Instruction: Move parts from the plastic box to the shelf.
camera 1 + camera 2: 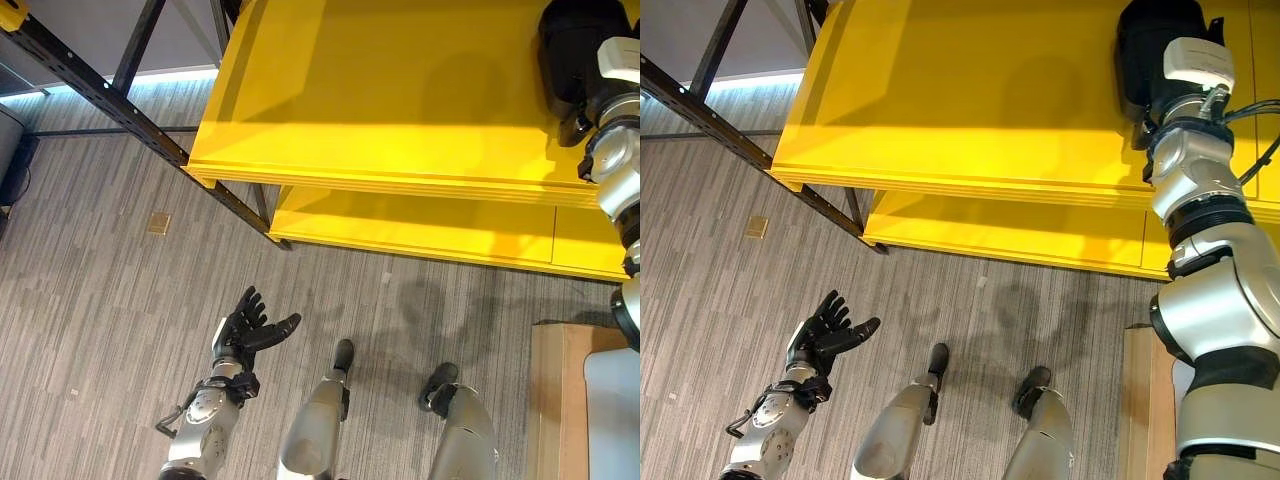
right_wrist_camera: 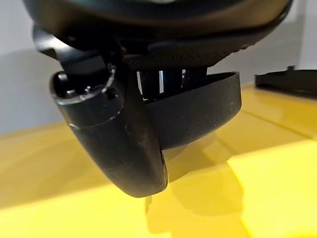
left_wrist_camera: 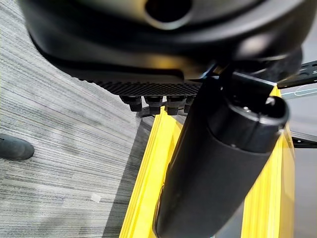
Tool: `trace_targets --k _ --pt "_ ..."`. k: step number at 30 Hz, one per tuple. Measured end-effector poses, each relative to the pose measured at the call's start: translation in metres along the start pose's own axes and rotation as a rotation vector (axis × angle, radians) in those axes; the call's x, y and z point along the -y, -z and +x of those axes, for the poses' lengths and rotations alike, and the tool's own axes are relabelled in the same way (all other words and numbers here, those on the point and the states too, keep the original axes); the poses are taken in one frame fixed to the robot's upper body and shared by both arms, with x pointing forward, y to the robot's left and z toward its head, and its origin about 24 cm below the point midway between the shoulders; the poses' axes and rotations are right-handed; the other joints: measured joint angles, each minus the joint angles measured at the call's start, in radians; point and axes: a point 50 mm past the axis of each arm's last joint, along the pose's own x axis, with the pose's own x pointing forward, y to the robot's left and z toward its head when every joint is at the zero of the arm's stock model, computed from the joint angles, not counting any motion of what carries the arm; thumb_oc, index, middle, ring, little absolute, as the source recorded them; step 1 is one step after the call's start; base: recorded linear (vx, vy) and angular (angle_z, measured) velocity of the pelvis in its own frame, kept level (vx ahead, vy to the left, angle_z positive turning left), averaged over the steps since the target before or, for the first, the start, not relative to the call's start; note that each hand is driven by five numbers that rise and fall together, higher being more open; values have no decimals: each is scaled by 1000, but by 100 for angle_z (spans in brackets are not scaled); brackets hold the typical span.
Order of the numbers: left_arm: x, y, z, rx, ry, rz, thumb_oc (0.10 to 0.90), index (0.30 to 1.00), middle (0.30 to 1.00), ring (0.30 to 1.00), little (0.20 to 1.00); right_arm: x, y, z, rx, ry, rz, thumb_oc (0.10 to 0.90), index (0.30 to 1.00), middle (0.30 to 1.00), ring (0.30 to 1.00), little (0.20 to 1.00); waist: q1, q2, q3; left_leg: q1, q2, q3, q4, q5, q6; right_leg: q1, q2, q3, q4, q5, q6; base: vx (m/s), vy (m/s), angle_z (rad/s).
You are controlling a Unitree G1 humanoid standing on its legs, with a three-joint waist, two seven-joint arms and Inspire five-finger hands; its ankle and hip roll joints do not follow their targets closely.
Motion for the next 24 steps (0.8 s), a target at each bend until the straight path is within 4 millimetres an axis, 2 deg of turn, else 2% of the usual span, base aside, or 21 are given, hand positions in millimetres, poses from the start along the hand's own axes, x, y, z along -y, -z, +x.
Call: trace_targets --k 3,16,24 --pt "0 0 0 0 1 1 900 1000 1000 1000 1000 2 -11 0 45 8 -19 400 300 300 300 300 0 -2 -1 -8 -1 0 0 0 0 -8 -2 0 2 0 0 0 0 0" --pt "-5 -2 0 1 -6 18 900 1000 1000 1000 1000 -4 -31 -1 118 2 -91 400 300 300 300 300 0 -3 -1 -12 -3 -3 1 2 -1 -11 -3 -1 3 0 1 0 0 0" --pt "-4 -2 0 1 -5 17 900 1000 1000 1000 1000 -6 -34 -2 130 -2 -111 400 300 300 300 300 -1 -3 -1 -13 -4 -4 1 3 -2 -13 -4 -1 5 0 1 0 0 0"
